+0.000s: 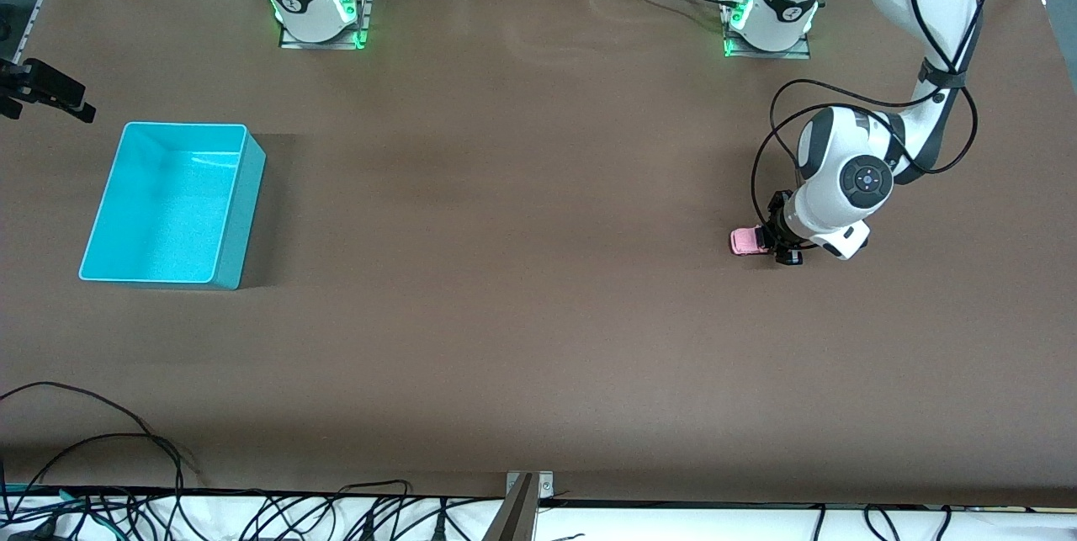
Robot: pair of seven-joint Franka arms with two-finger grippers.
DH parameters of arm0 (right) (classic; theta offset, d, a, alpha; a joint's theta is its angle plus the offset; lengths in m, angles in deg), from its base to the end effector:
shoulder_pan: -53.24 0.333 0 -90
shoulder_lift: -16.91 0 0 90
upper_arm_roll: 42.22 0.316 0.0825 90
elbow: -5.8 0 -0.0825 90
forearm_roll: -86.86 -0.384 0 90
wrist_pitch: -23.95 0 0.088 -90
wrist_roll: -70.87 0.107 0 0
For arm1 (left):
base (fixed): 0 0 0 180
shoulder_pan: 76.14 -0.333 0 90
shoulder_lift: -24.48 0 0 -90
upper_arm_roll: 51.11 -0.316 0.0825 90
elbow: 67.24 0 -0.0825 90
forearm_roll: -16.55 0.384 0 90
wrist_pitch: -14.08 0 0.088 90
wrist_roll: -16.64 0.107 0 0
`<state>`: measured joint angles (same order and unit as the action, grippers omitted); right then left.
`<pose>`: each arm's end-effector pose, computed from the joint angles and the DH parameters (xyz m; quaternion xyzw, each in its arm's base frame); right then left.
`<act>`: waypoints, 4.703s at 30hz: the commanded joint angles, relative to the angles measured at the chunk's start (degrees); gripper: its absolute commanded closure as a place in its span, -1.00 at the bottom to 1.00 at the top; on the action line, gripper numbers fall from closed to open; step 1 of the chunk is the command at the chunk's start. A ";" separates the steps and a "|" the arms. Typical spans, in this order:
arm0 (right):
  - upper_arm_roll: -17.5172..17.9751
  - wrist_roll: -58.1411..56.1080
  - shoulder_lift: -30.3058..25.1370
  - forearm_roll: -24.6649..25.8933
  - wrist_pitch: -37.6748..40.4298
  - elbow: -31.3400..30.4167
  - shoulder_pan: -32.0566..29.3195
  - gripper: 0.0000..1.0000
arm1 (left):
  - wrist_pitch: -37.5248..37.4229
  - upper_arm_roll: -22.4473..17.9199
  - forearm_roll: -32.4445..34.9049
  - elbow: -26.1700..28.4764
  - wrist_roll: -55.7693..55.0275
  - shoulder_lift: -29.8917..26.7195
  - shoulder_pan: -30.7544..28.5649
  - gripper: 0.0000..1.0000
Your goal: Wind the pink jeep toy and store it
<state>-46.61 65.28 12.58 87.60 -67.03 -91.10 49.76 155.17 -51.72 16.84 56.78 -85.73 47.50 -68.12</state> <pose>0.5254 -0.0755 0.6100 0.9997 -0.0195 -0.0143 0.0019 0.5495 -0.0714 0.1987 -0.6767 -0.7344 0.0269 0.0445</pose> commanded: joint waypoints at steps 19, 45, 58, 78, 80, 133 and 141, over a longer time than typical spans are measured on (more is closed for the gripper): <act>-0.62 -0.57 -0.33 0.67 0.63 1.01 0.05 -1.00 | 1.12 0.08 5.42 0.17 1.02 1.41 -3.88 0.81; -0.62 -0.57 -0.24 0.58 0.81 1.36 0.23 -1.00 | 2.79 0.08 12.10 0.08 6.03 3.26 -13.20 0.81; -0.62 -0.57 -0.24 0.58 0.81 1.36 0.23 -1.00 | 3.57 0.08 12.28 0.08 13.24 3.34 -18.21 0.81; -0.54 -0.57 -0.15 0.58 0.81 1.27 0.23 -1.00 | 5.51 -0.01 15.97 -0.62 15.35 4.31 -22.60 -0.93; -0.54 -0.57 -0.24 0.58 0.81 1.36 0.23 -1.00 | 5.42 -0.10 15.88 -1.14 15.79 4.14 -22.60 -1.00; -0.54 -0.57 -0.24 0.58 0.81 1.36 0.23 -1.00 | -30.69 4.12 7.27 -26.89 56.21 -8.26 -23.66 -1.00; -0.54 -0.57 -0.15 0.58 0.81 1.36 0.23 -1.00 | -37.64 6.14 6.65 -33.84 71.23 -8.26 -23.92 -1.00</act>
<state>-46.98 65.28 12.54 87.60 -67.03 -90.66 49.78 121.91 -46.51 25.18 27.59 -23.96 38.85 -91.86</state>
